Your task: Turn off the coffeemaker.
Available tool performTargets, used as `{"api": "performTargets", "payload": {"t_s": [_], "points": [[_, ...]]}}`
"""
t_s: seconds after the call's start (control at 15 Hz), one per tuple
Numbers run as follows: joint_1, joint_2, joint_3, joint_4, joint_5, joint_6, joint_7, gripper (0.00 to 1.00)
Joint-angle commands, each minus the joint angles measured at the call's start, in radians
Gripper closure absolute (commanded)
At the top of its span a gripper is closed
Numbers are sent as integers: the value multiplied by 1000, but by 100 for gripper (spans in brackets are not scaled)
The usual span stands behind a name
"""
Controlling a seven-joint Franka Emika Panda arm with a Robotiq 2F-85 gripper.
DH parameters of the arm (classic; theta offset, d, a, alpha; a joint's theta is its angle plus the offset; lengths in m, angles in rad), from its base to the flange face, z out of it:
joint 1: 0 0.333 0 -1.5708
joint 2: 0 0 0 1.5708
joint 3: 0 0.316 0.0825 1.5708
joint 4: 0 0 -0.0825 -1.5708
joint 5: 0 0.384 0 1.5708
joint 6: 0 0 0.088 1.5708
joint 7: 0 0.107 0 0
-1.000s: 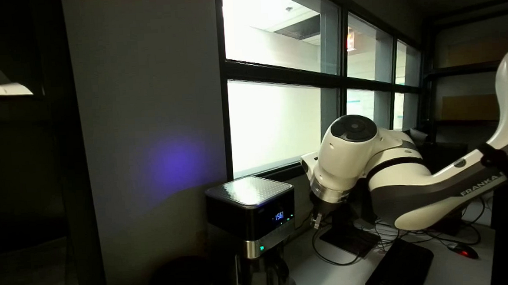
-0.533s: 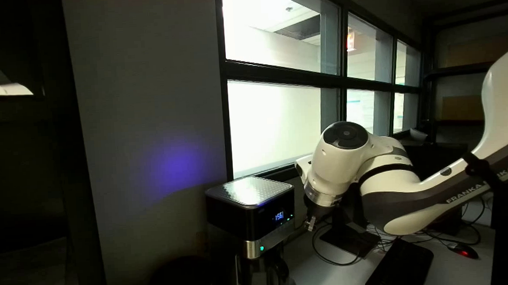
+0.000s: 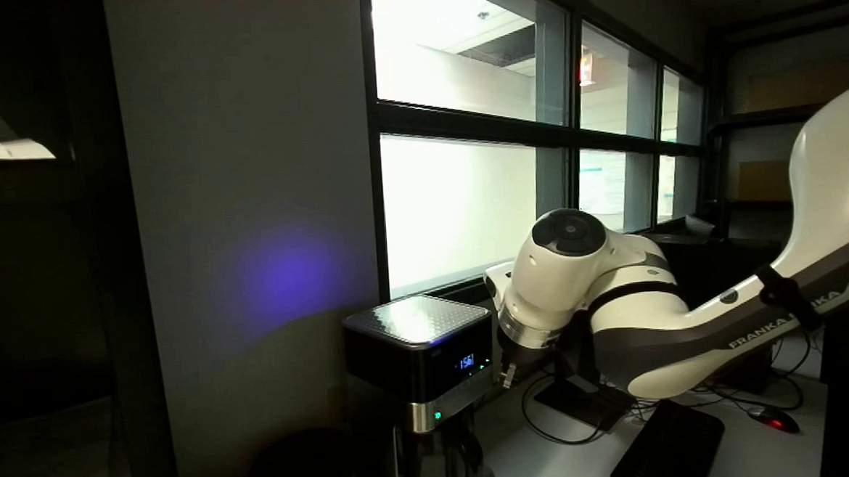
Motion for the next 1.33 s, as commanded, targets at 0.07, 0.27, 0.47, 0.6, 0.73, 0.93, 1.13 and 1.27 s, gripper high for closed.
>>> {"api": "performTargets", "payload": {"t_s": [0.07,0.27,0.47,0.6,0.73,0.93,1.13,1.27], "points": [[24,37,-27,57,8,33,6,100],[24,48,-26,70,15,44,1,100],[23,55,-23,78,27,49,-5,100],[21,60,-22,81,36,51,-9,100],[21,63,-22,84,46,49,-12,100],[23,65,-26,87,49,51,-11,100],[23,68,-27,91,49,54,-11,100],[23,74,-27,96,51,53,-13,100]]}}
